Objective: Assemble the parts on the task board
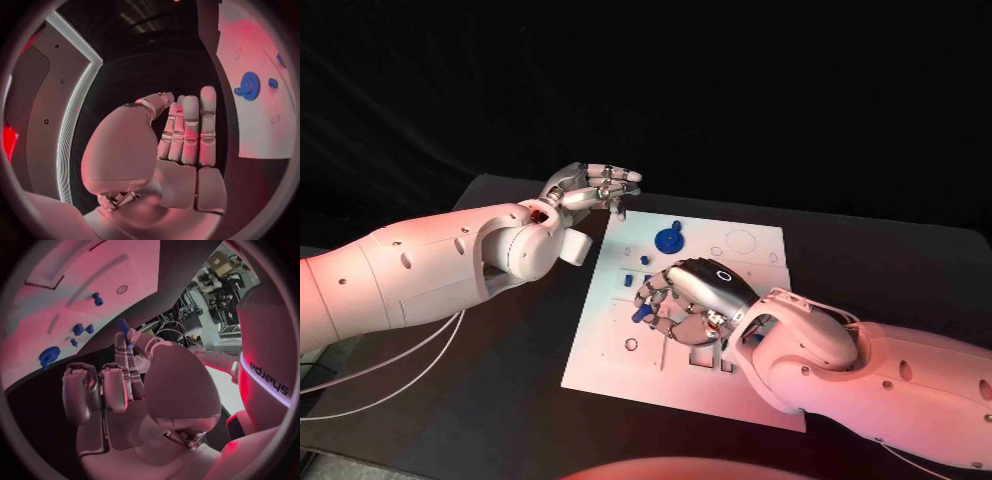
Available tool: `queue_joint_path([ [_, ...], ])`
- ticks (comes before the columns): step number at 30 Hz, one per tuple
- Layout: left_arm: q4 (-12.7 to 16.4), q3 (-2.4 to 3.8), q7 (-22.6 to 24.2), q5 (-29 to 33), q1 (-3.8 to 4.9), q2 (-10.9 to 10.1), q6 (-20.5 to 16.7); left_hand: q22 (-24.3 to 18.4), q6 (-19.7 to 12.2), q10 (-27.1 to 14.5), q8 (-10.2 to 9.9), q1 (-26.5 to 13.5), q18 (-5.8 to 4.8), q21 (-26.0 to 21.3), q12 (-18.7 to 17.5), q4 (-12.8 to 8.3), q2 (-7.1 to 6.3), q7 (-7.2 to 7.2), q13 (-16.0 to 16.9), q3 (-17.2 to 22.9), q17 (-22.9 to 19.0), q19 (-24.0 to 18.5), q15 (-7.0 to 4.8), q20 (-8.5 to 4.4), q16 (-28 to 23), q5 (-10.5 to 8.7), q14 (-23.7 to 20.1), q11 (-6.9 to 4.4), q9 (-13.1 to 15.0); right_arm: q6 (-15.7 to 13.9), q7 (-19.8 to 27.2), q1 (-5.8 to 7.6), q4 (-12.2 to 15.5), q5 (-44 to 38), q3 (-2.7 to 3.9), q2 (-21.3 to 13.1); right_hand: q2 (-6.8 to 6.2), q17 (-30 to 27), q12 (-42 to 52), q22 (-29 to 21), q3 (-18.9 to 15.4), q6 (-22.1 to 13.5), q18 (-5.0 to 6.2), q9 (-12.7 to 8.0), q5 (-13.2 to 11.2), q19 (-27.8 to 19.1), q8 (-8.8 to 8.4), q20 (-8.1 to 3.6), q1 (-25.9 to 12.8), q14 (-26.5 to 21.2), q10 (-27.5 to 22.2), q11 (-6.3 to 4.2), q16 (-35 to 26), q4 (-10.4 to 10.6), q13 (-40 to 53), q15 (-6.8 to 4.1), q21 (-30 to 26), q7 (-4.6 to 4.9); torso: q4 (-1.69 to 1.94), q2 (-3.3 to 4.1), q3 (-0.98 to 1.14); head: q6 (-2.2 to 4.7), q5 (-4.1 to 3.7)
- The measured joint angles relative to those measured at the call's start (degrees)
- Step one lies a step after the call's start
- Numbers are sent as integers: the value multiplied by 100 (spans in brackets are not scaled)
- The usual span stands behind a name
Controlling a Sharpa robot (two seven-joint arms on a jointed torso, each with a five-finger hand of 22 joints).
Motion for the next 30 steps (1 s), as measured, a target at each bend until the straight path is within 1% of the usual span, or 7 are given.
queue_joint_path([
  [3, -13, 0, -2, 0, 0, 31, 9, 0, 0, 0, 0, 0, 0, 0, 0, 0, 0, 0, 6, 0, 0, 0, 0, 0, 0, 0, 0, 0, 0, 10, 51, -67, -129, 64, -17, 102, 0, -6, -23, 0, 0, 3, 0, 0, -1, 0, 0, 0, 0, 0, 0, 0, 0, 0, 1, 0, 0, -5, -1, 2, -6, -17, 23],
  [9, -28, -1, -8, 0, 0, 64, 26, 0, 0, 0, 0, 0, 0, 0, 0, 0, 0, 0, 6, 0, 0, 0, 0, 0, 0, 0, 0, 0, 0, 60, 131, -210, -336, 171, -56, 262, -30, -6, -23, -1, 0, 3, 0, 1, -2, 0, 5, 0, -30, 0, 0, 0, 0, 0, 0, 0, 0, -23, -1, 6, -7, -45, 59],
  [15, -31, -1, -13, 0, 1, 70, 34, -1, 0, -3, 0, 0, 0, 0, 0, 0, 0, 0, 5, 0, -1, 0, 0, 0, 0, 0, 0, -4, 0, 134, 159, -310, -493, 196, -77, 371, -30, -6, -23, -1, -1, 2, 0, 1, -3, 0, 5, 0, -30, 0, 0, 0, 0, 0, 0, 0, -27, -25, -2, 10, 1, -72, 88],
  [17, -31, -1, -14, 0, 1, 70, 37, -5, 0, -21, 0, 0, 0, 0, 0, 0, 0, 0, 5, 0, -5, 0, 0, 0, 0, 0, 0, -21, 0, 158, 159, -329, -522, 195, -82, 387, -31, -6, -23, -1, -1, 1, 0, 0, -3, 0, 5, 0, -30, 0, 0, 0, 0, 0, 0, 0, -27, -26, -2, 10, 4, -77, 91],
  [24, -30, -1, -19, 0, 1, 69, 44, -5, 0, -21, 0, 0, 0, 0, 0, 0, 0, 0, 5, 0, -5, 0, 0, 0, 0, 0, 0, -21, 0, 236, 159, -373, -582, 173, -86, 417, -39, -12, -23, -1, -1, -8, 0, 1, 18, 0, 6, 0, -38, 0, 0, 0, 0, 0, 3, 0, -27, -35, -4, 10, 4, -102, 111],
  [28, -30, -1, -21, 0, 1, 68, 47, -5, 0, -21, 0, 0, 0, 0, 0, 0, 0, 0, 5, 0, -5, 0, 0, 0, 0, 0, 0, -21, 0, 269, 159, -393, -591, 160, -89, 426, -45, -12, -22, 3, -1, -8, 0, 1, 21, 0, 37, 1, -46, 0, 0, 0, 0, 0, 6, 1, -27, -35, -5, 11, 4, -119, 122],
  [30, -30, -1, -22, 0, 1, 67, 49, -5, 0, -21, 0, 0, 0, 0, 0, 0, 0, 0, 4, 0, -5, 0, 0, 0, 0, 0, 0, -21, 0, 286, 159, -399, -599, 153, -90, 428, -45, -12, -22, 4, -1, -8, 0, 1, 21, 0, 37, 1, -46, 0, 0, 0, 0, 0, 6, 1, -27, -36, -5, 11, 7, -123, 122],
])
